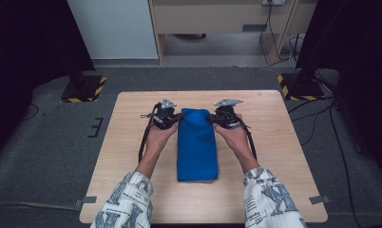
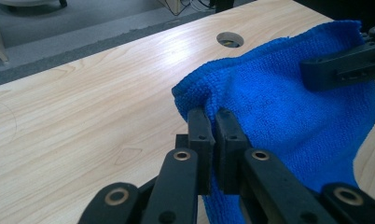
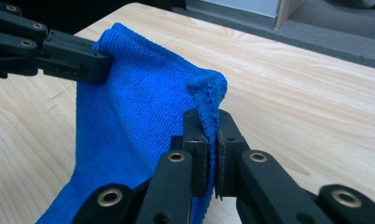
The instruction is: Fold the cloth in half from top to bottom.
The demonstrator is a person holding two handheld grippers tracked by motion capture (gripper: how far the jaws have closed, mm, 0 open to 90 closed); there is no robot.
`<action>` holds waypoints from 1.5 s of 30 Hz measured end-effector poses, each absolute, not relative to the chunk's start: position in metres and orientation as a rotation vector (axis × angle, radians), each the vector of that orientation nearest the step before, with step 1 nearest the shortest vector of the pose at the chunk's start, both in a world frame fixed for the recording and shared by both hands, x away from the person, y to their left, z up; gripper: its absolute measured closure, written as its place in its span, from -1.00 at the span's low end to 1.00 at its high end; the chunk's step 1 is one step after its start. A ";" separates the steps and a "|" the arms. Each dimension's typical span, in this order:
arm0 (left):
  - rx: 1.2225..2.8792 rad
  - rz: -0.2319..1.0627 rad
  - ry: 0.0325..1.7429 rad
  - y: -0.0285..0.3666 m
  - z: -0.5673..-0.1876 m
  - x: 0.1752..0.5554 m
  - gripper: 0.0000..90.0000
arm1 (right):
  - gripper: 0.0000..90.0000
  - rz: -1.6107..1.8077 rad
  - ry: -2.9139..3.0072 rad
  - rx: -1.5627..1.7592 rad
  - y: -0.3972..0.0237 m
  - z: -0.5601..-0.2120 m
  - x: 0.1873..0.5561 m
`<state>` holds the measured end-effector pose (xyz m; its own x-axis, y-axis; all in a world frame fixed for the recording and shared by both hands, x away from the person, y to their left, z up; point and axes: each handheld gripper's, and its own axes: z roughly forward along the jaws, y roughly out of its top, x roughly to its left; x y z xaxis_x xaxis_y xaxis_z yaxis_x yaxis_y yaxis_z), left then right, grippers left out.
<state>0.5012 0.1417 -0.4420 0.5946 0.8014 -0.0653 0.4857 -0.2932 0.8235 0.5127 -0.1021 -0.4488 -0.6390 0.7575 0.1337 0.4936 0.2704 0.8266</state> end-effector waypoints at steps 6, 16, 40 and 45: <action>1.943 0.439 1.037 0.144 -0.449 0.488 0.92 | 0.90 1.296 2.280 1.117 -0.101 -0.455 0.500; 1.945 0.430 0.996 0.147 -0.450 0.469 0.92 | 0.90 1.338 2.297 1.084 -0.104 -0.461 0.482; 1.942 0.402 0.981 0.148 -0.461 0.427 0.91 | 0.90 1.369 2.334 1.033 -0.113 -0.468 0.445; 1.928 0.382 0.985 0.151 -0.467 0.419 0.89 | 0.91 1.374 2.344 1.018 -0.113 -0.470 0.442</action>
